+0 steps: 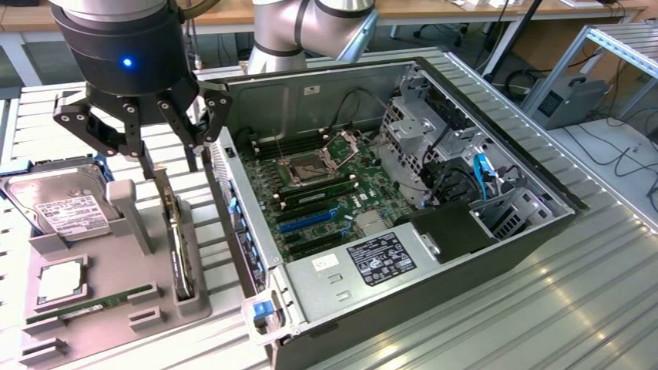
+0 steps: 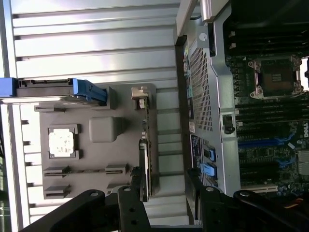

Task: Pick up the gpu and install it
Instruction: 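Pick up the gpu and move the gpu toward the slot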

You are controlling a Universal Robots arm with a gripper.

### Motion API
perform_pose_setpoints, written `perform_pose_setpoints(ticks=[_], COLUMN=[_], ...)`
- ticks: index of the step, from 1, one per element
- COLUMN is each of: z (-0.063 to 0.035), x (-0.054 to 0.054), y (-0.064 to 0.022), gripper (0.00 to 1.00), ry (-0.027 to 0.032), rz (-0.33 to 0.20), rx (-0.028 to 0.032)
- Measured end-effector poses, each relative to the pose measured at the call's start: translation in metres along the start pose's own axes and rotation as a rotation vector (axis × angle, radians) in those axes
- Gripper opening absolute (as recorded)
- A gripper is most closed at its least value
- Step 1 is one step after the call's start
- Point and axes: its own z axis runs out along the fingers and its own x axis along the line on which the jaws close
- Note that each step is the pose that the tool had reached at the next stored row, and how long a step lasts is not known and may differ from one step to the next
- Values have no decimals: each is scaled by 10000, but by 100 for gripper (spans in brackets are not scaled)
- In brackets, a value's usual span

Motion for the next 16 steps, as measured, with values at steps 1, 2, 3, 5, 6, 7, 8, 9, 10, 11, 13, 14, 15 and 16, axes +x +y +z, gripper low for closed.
perform_pose_setpoints(ticks=[1, 2, 3, 5, 6, 7, 8, 9, 10, 11, 13, 14, 15, 16], z=[1, 3, 5, 7, 9, 10, 11, 12, 13, 16, 19, 20, 22, 22], x=[1, 2, 3, 5, 6, 7, 8, 9, 10, 11, 14, 14, 15, 16], y=[1, 2, 3, 4, 4, 5, 5, 6, 6, 7, 8, 9, 9, 10], gripper=[48, 48, 48, 48, 48, 48, 48, 48, 48, 48, 48, 48, 48, 48], ry=[0, 0, 0, 0, 0, 1, 0, 1, 1, 1, 1, 1, 2, 2], rz=[0, 0, 0, 0, 0, 0, 0, 1, 0, 0, 1, 1, 1, 1], rx=[-1, -3, -6, -9, -12, -13, -15, -18, -19, -23, -28, -30, -33, -35])
